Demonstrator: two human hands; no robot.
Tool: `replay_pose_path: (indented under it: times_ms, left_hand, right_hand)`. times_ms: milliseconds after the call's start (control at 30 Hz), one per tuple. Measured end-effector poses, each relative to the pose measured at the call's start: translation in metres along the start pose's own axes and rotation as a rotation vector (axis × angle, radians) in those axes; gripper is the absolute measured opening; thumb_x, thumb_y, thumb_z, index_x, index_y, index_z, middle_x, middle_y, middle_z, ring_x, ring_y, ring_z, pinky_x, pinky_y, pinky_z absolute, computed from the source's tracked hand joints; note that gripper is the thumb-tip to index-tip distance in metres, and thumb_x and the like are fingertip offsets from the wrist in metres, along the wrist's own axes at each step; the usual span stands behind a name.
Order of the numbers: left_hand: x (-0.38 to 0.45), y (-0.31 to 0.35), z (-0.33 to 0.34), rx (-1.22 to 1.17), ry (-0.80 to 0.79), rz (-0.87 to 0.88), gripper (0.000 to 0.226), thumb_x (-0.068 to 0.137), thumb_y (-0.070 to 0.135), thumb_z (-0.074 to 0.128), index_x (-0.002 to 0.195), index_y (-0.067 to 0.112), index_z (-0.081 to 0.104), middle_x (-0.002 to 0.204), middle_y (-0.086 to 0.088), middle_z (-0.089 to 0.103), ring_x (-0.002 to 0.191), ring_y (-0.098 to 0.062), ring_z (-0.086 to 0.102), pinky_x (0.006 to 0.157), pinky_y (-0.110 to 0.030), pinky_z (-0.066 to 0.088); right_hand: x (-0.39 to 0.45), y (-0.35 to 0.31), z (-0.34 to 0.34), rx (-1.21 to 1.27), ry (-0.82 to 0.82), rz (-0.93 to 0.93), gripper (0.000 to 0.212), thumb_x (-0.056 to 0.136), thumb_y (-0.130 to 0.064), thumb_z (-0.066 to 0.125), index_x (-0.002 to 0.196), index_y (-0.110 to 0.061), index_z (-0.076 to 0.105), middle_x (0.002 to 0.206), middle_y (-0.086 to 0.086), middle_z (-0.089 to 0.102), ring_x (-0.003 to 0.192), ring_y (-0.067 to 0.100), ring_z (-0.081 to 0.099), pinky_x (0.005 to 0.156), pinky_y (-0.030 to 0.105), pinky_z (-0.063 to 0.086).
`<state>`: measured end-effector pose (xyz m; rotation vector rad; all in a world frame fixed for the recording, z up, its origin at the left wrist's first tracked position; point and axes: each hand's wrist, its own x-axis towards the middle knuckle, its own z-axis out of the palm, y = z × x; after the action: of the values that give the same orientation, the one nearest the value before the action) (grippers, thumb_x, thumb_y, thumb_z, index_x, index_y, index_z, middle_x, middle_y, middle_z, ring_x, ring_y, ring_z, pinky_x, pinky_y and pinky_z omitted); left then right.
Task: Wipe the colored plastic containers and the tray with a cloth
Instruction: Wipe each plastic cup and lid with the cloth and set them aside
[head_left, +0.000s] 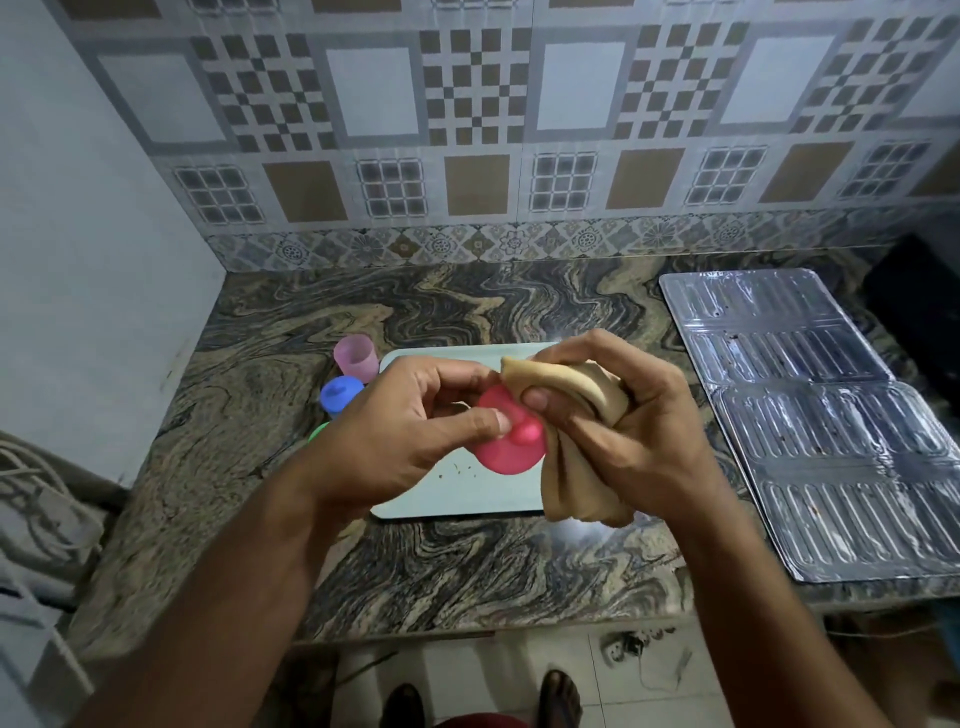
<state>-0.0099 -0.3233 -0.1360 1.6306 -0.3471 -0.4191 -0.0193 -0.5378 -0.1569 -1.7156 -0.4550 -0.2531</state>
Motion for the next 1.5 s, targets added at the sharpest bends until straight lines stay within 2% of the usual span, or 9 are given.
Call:
replay_pose_path:
  times_ms: [133, 233, 367, 600, 767, 1000, 1133, 1300, 1500]
  left_hand:
    - [0.0, 0.001, 0.002, 0.002, -0.023, -0.003, 0.02, 0.087, 0.014, 0.071, 0.104, 0.008, 0.078, 0.097, -0.002, 0.08, 0.092, -0.014, 0.072, 0.085, -0.024, 0.057]
    - [-0.001, -0.001, 0.004, -0.016, 0.054, 0.023, 0.019, 0.088, 0.013, 0.079, 0.107, 0.01, 0.079, 0.095, 0.001, 0.08, 0.09, -0.006, 0.07, 0.083, -0.017, 0.053]
    - [0.0, -0.007, 0.006, -0.042, 0.123, 0.054, 0.015, 0.094, -0.002, 0.065, 0.106, -0.001, 0.075, 0.08, 0.013, 0.075, 0.074, 0.008, 0.064, 0.071, -0.007, 0.047]
    - [0.0, -0.008, 0.01, -0.052, 0.179, 0.043, 0.018, 0.095, 0.001, 0.066, 0.109, -0.003, 0.076, 0.087, 0.011, 0.076, 0.073, 0.007, 0.063, 0.069, -0.007, 0.046]
    - [-0.005, -0.011, 0.01, -0.076, 0.297, 0.008, 0.025, 0.091, 0.031, 0.073, 0.114, 0.024, 0.078, 0.106, -0.003, 0.081, 0.081, -0.006, 0.072, 0.07, -0.018, 0.05]
    - [-0.013, -0.03, 0.015, 0.01, 0.434, 0.083, 0.013, 0.097, 0.02, 0.06, 0.102, 0.019, 0.072, 0.103, -0.002, 0.079, 0.094, -0.018, 0.078, 0.075, -0.021, 0.056]
    - [-0.019, -0.041, 0.022, 0.195, 0.478, 0.159, 0.021, 0.083, 0.032, 0.081, 0.101, 0.026, 0.071, 0.108, 0.011, 0.079, 0.1, -0.013, 0.077, 0.086, -0.03, 0.06]
    - [-0.02, -0.054, 0.021, 0.211, 0.579, 0.15, 0.022, 0.08, 0.023, 0.091, 0.093, 0.026, 0.073, 0.103, 0.012, 0.08, 0.094, -0.013, 0.078, 0.087, -0.038, 0.063]
    - [-0.015, -0.061, -0.005, 0.105, 0.625, 0.139, 0.02, 0.079, 0.016, 0.091, 0.092, 0.02, 0.077, 0.101, 0.004, 0.082, 0.093, -0.012, 0.078, 0.09, -0.029, 0.061]
  right_hand:
    - [0.006, 0.01, 0.0, 0.039, 0.175, 0.042, 0.013, 0.092, -0.01, 0.078, 0.1, -0.015, 0.069, 0.088, -0.011, 0.074, 0.079, 0.007, 0.068, 0.074, 0.026, 0.054]
    - [-0.002, 0.014, -0.006, 0.307, 0.219, 0.147, 0.015, 0.091, -0.021, 0.077, 0.102, -0.016, 0.067, 0.091, 0.005, 0.073, 0.088, 0.027, 0.069, 0.084, 0.045, 0.056]
    - [-0.017, 0.017, -0.003, 0.355, 0.17, 0.213, 0.011, 0.092, -0.012, 0.072, 0.1, -0.011, 0.065, 0.089, -0.006, 0.075, 0.082, 0.005, 0.067, 0.075, 0.018, 0.054]
    - [-0.027, 0.02, 0.018, 0.494, 0.226, 0.262, 0.008, 0.09, -0.011, 0.07, 0.096, -0.013, 0.066, 0.085, -0.001, 0.067, 0.076, 0.007, 0.059, 0.07, 0.019, 0.05]
    - [-0.023, 0.018, 0.027, 0.544, 0.368, 0.267, 0.012, 0.088, -0.011, 0.072, 0.098, -0.009, 0.066, 0.084, -0.005, 0.071, 0.075, 0.005, 0.063, 0.069, 0.017, 0.052]
    - [-0.03, 0.023, 0.031, 0.362, 0.42, 0.245, 0.012, 0.091, -0.01, 0.076, 0.099, -0.009, 0.068, 0.087, -0.002, 0.071, 0.081, 0.009, 0.063, 0.073, 0.023, 0.051]
    - [-0.031, 0.018, 0.039, 0.246, 0.373, 0.193, 0.017, 0.089, -0.006, 0.075, 0.096, -0.02, 0.068, 0.087, -0.004, 0.073, 0.079, 0.007, 0.066, 0.073, 0.021, 0.053]
    - [-0.031, 0.021, 0.046, 0.175, 0.318, 0.186, 0.022, 0.088, 0.006, 0.076, 0.098, -0.012, 0.067, 0.084, -0.005, 0.074, 0.074, 0.004, 0.068, 0.069, 0.019, 0.054]
    - [-0.025, 0.025, 0.053, 0.12, 0.357, 0.177, 0.023, 0.087, 0.006, 0.078, 0.098, -0.012, 0.068, 0.088, -0.009, 0.075, 0.079, 0.002, 0.069, 0.074, 0.018, 0.054]
